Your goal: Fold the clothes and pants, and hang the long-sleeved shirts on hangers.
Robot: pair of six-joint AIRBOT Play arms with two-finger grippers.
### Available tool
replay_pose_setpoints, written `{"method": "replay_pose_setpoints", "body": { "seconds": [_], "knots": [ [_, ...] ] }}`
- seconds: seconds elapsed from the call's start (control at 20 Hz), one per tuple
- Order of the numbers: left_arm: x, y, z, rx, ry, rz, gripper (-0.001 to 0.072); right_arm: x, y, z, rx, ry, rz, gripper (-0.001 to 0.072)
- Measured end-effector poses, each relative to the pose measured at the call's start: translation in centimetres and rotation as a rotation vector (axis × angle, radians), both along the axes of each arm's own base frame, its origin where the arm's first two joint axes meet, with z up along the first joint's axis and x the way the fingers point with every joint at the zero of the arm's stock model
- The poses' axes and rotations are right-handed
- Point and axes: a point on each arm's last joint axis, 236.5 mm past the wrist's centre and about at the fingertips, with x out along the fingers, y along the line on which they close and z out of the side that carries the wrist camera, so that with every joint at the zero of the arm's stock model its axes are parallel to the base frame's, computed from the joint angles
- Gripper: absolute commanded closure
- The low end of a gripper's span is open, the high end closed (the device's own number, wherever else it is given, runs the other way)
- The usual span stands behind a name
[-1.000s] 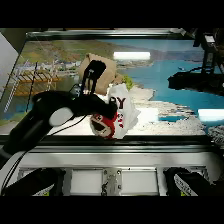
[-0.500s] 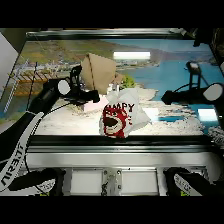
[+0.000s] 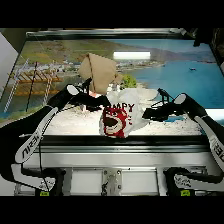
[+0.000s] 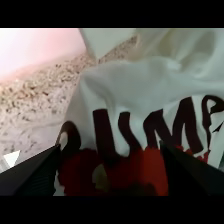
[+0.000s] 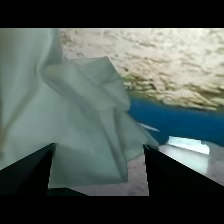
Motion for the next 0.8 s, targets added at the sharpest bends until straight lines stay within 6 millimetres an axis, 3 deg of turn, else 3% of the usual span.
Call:
{"method": "replay_pose_setpoints", "body": {
  "seconds": [0.2,0.3,0.35,0.4,0.45,0.5,0.55,0.7,0.8],
  "knots": [
    [2.9,-2.2,-0.3,-0.031,-0.027,-0.012,-0.0013,-0.2,1.7,-0.8,0.032,0.019,0.014,0.0135],
    [4.3,-2.9,-1.0,-0.040,-0.024,-0.004,0.0223,-0.3,2.0,-1.0,0.035,0.021,0.016,0.0136],
    [4.8,-3.2,-1.4,-0.042,-0.018,0.000,0.0326,-0.3,2.1,-1.1,0.036,0.022,0.018,0.0224],
    [5.1,-3.4,-1.8,-0.047,-0.006,0.004,0.0441,-0.3,2.0,-1.2,0.033,0.020,0.019,0.0391],
    [5.4,-3.6,-2.2,-0.048,0.004,0.006,0.0601,-0.2,2.0,-1.3,0.029,0.019,0.019,0.0547],
    [5.6,-3.7,-2.5,-0.048,0.010,0.007,0.0687,-0.2,2.0,-1.4,0.027,0.018,0.019,0.0652],
    [5.8,-3.8,-2.8,-0.048,0.016,0.007,0.0687,-0.3,2.0,-1.5,0.024,0.019,0.022,0.0689],
    [6.2,-3.7,-2.5,-0.057,0.021,0.016,0.0688,0.1,1.6,-1.0,0.015,-0.001,0.026,0.0689],
    [7.5,-2.7,0.0,-0.067,-0.033,0.038,0.0688,1.4,0.7,0.7,-0.003,-0.056,0.029,0.0690]
  ]
}}
